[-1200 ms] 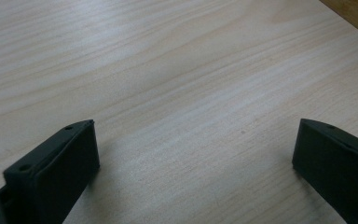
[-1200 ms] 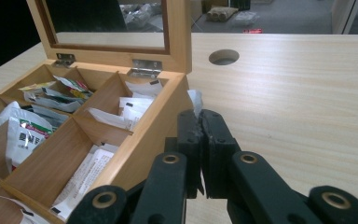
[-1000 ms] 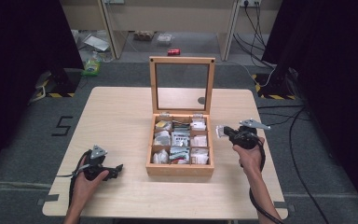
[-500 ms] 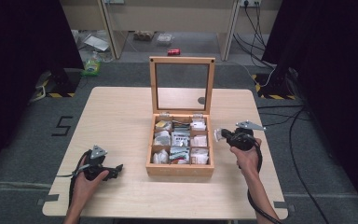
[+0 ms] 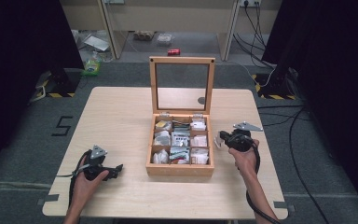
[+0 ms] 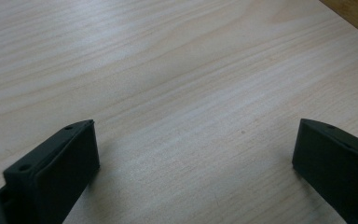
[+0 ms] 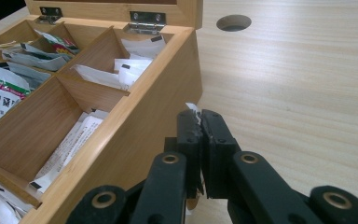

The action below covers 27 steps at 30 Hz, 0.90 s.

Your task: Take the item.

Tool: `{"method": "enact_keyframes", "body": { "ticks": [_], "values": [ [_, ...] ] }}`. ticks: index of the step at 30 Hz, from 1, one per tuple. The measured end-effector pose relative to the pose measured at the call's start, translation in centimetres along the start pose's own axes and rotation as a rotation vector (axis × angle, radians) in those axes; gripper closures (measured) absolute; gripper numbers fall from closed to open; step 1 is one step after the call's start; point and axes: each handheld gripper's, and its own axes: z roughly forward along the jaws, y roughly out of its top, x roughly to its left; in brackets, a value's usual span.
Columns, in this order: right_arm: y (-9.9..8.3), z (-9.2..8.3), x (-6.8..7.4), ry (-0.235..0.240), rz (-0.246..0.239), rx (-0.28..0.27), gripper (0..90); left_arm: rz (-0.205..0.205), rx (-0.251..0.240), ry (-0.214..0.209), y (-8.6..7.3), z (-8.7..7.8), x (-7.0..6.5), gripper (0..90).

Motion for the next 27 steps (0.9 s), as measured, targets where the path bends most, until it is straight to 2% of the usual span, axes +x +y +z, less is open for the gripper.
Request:
{"method": "enact_keyframes", "body": {
  "ticks": [18, 27],
  "values": [
    [-0.35, 0.46, 0.45, 0.01, -0.005, 0.016, 87.0, 0.0, 0.0, 0.0, 0.0, 0.0, 0.0, 0.0],
    [-0.7, 0.79, 0.24, 0.004, -0.004, 0.031, 86.8, 0.0, 0.0, -0.001, 0.0, 0.0, 0.0, 0.0]
  ]
}}
